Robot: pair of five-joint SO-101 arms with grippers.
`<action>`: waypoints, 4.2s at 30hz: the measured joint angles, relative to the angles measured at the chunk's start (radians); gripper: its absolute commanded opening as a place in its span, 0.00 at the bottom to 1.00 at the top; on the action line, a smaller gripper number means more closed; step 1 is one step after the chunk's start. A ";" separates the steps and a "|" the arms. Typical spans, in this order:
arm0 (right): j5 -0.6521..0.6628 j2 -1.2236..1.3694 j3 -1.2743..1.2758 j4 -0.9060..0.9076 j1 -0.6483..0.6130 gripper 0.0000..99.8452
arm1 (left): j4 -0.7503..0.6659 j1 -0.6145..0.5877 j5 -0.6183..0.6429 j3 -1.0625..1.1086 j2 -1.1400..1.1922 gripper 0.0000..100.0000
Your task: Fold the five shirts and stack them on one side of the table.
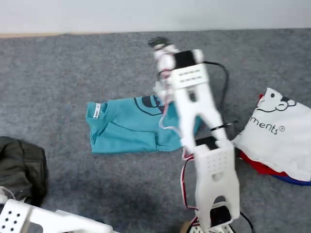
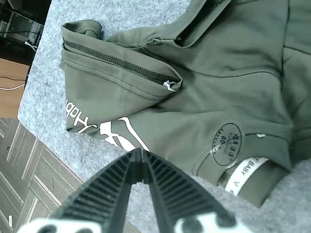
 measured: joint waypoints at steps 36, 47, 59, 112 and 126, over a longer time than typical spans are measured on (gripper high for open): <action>0.000 0.118 -0.002 -0.219 -0.295 0.01 | 0.009 0.000 0.000 0.012 0.000 0.01; 0.000 0.086 -0.193 -0.003 -0.155 0.01 | 0.009 0.000 0.000 0.012 0.000 0.01; 0.000 0.091 -0.195 -0.106 -0.235 0.01 | 0.009 0.000 0.000 0.012 0.000 0.01; 0.002 0.336 -0.238 -0.173 -0.163 0.17 | 0.009 0.000 0.000 0.012 0.000 0.01; 0.124 0.336 -0.272 -0.068 -0.163 0.01 | 0.009 0.000 0.000 0.012 0.000 0.01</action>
